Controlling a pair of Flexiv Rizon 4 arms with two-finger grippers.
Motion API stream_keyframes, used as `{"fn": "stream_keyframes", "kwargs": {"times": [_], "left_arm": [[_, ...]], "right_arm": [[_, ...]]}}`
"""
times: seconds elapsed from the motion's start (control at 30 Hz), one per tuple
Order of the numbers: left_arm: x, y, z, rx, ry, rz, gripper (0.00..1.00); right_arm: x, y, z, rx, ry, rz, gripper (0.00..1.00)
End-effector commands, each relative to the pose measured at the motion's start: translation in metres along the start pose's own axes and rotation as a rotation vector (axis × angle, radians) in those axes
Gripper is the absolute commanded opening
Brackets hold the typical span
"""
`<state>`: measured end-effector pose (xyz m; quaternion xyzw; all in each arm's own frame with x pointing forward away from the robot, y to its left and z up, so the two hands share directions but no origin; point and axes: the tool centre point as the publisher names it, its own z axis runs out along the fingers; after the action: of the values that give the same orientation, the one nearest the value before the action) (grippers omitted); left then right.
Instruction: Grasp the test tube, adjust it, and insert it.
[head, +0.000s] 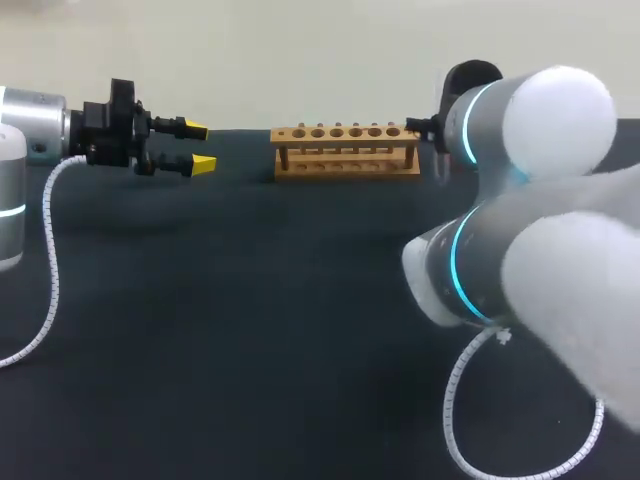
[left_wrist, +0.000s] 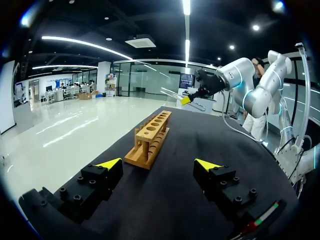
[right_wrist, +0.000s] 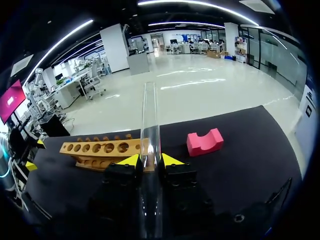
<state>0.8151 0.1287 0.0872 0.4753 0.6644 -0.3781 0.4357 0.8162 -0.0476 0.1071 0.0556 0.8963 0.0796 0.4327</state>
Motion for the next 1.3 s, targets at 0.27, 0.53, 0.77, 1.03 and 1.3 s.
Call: {"fn": "stream_keyframes", "kwargs": {"times": [0.27,0.53,0.77,1.03,1.3], "left_arm": [[0.001,-0.001,0.0,-0.003,-0.004,0.003,1.0],[0.001,-0.001,0.0,-0.003,-0.004,0.003,1.0],[0.001,-0.001,0.0,-0.003,-0.004,0.003,1.0],[0.001,-0.001,0.0,-0.003,-0.004,0.003,1.0],[0.001,-0.001,0.0,-0.003,-0.004,0.003,1.0]], "right_arm": [[0.01,0.039,0.009,0.074,-0.025,0.02,0.0],[0.017,0.055,0.011,0.079,0.008,0.047,0.0],[0.026,0.073,0.02,0.039,0.045,0.04,0.0],[0.033,0.09,0.032,-0.014,0.067,0.036,0.0],[0.04,0.096,0.044,-0.037,0.077,0.05,0.0]]}}
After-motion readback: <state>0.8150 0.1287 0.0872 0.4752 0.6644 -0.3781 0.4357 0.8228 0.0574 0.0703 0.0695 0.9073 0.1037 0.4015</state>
